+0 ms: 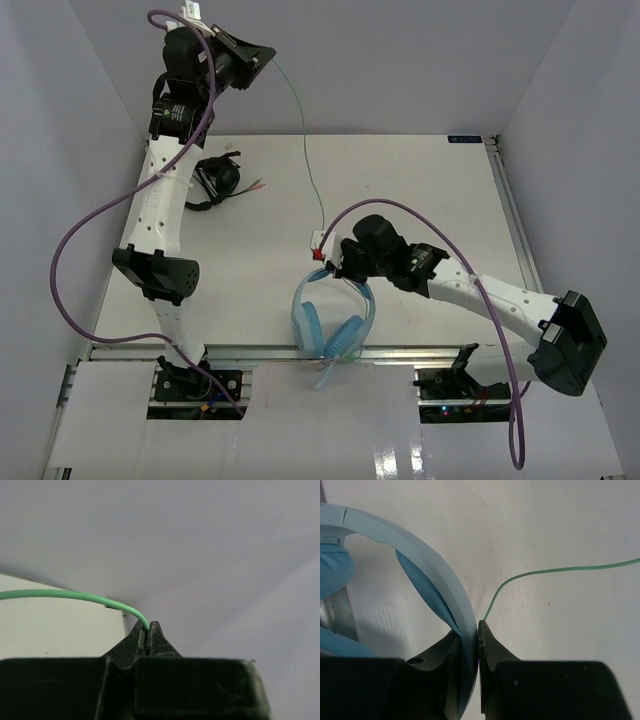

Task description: Wrap the headphones

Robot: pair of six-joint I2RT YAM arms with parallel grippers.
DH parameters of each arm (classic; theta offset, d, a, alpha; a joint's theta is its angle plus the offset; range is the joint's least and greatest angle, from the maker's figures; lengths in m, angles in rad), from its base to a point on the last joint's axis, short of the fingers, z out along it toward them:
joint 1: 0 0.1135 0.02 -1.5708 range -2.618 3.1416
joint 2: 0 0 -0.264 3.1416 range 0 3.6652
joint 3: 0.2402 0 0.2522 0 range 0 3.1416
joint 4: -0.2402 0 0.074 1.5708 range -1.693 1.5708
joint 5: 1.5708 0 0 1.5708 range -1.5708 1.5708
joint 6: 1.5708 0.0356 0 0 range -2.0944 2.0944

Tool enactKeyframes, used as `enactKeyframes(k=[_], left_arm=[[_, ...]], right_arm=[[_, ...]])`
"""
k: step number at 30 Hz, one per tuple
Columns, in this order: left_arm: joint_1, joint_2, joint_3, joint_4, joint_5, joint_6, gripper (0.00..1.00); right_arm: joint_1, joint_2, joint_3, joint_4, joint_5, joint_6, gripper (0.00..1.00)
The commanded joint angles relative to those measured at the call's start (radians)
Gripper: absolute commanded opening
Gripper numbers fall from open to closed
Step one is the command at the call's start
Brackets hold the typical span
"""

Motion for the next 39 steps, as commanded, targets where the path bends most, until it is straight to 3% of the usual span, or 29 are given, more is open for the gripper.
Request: enactKeyframes(k=[1, 5, 11, 16, 24, 29, 34, 39], left_arm=[[-0.003, -0.107, 0.022, 0.189, 0.086, -0.2, 0.0], [-0.001, -0.147, 0.051, 0.245, 0.061, -0.262, 0.0], [0.002, -0.247, -0.026, 0.294, -0.02, -0.287, 0.0], [0.003, -0.251, 0.018, 0.313, -0.001, -0.368, 0.0], [0.002, -0.264, 0.002, 0.313, 0.037, -0.432, 0.0], [0.005, -0.284, 0.0, 0.275, -0.005, -0.386, 0.0], [0.012, -0.308, -0.035, 0.236, -0.077, -0.317, 0.0], [0.014, -0.318, -0.066, 0.246, -0.092, -0.302, 0.0]], right_arm=[[0.008, 0.031, 0.117, 0.046, 0.199, 0.01, 0.08], [-0.025, 0.04, 0.13, 0.072, 0.278, 0.048, 0.08], [-0.127, 0.046, 0.135, 0.108, 0.341, 0.115, 0.08], [-0.237, 0.113, 0.155, 0.136, 0.367, 0.219, 0.08], [-0.311, 0.21, 0.22, 0.177, 0.496, 0.378, 0.08], [-0.373, 0.193, 0.212, 0.177, 0.37, 0.432, 0.08], [-0.397, 0.111, 0.142, 0.198, 0.174, 0.344, 0.08], [-0.423, 0.068, 0.103, 0.213, 0.109, 0.314, 0.08]])
